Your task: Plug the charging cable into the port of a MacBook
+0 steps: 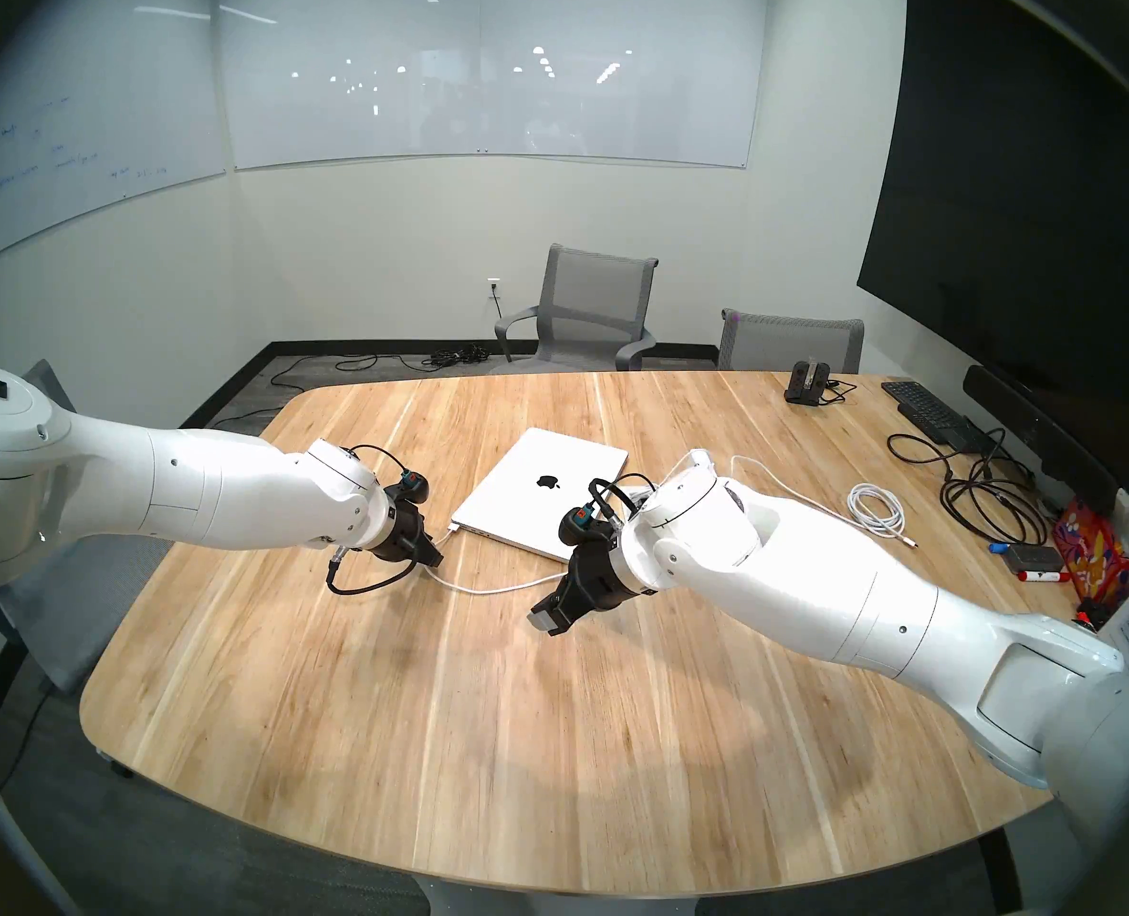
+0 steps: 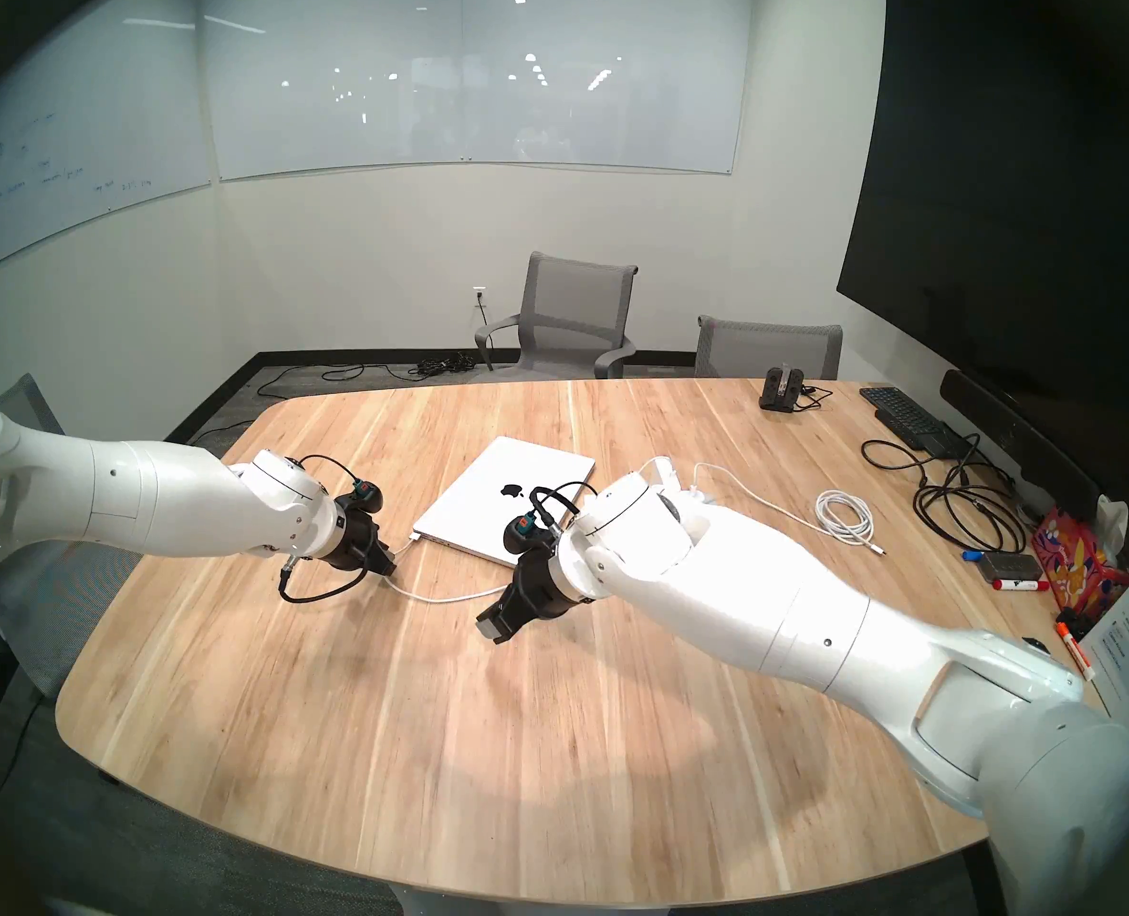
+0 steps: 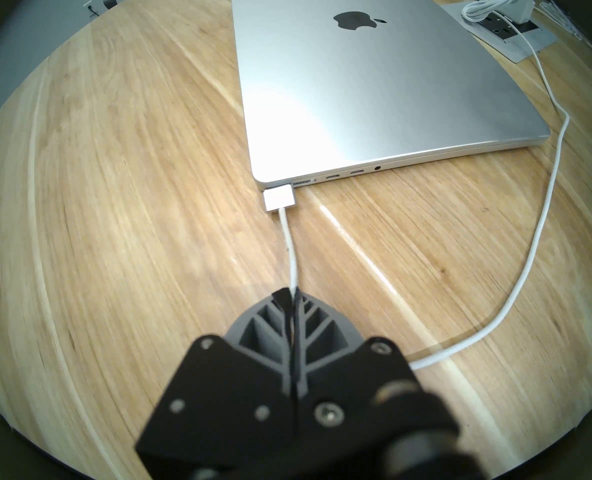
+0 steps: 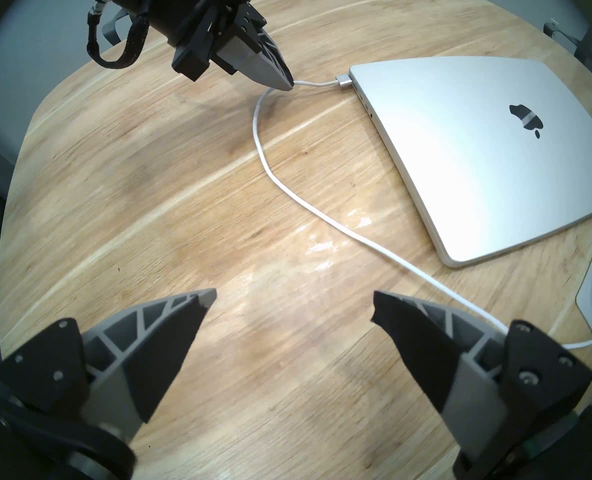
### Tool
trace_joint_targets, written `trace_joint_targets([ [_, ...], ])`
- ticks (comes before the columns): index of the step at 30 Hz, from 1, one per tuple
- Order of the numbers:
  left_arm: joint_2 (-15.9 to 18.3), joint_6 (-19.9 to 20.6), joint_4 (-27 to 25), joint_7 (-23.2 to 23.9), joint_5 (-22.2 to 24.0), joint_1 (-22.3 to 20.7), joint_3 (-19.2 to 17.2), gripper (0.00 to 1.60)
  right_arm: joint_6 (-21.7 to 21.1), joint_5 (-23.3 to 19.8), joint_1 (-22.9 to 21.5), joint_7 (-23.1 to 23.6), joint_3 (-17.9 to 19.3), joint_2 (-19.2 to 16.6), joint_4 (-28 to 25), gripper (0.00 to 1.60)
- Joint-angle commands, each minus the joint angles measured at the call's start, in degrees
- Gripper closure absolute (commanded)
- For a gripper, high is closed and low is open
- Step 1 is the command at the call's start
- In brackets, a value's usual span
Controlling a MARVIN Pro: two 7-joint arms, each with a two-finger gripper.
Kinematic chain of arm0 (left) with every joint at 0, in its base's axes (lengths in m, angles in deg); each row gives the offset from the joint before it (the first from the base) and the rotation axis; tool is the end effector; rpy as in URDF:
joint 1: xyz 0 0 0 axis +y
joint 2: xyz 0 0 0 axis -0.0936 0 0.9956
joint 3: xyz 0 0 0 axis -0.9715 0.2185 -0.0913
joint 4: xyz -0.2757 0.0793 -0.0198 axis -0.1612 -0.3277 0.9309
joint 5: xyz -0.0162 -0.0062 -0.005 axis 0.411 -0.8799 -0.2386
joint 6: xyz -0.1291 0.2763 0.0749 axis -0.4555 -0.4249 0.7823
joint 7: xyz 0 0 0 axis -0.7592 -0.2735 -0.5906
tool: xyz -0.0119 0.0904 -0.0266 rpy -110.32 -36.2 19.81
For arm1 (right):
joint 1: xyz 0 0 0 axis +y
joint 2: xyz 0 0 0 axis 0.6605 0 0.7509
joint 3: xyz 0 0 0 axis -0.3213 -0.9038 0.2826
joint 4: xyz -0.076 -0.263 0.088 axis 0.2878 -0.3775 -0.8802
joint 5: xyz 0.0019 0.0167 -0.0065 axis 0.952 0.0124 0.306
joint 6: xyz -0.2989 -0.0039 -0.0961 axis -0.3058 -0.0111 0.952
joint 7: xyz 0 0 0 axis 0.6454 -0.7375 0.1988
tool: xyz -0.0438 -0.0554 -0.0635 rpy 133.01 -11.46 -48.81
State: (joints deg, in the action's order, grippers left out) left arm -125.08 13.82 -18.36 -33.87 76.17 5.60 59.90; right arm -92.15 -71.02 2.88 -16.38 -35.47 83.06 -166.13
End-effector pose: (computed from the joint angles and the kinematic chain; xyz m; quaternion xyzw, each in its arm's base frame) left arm 0.4994 0.0658 -0.2840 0.9170 -0.2736 0.2879 0.0366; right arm 0.4307 0.1392 -0.2605 -0.8358 -0.4383 -0.2714 0.1887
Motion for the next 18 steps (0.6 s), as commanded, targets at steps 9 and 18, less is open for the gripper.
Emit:
trace_joint_targets([
  [9,-0.94,0.01,0.28,-0.17,-0.5,-0.89,-0.4,1.6,0.2,0.15,-0.75,0.07,0.42,-0.02,-0.79,0.0],
  [18,-0.55,0.04,-0.45,-0.03,-0.71,-1.31,-0.43,1.6,0.2,0.15,-0.75,0.06,0.42,-0.02,-0.78,0.0],
])
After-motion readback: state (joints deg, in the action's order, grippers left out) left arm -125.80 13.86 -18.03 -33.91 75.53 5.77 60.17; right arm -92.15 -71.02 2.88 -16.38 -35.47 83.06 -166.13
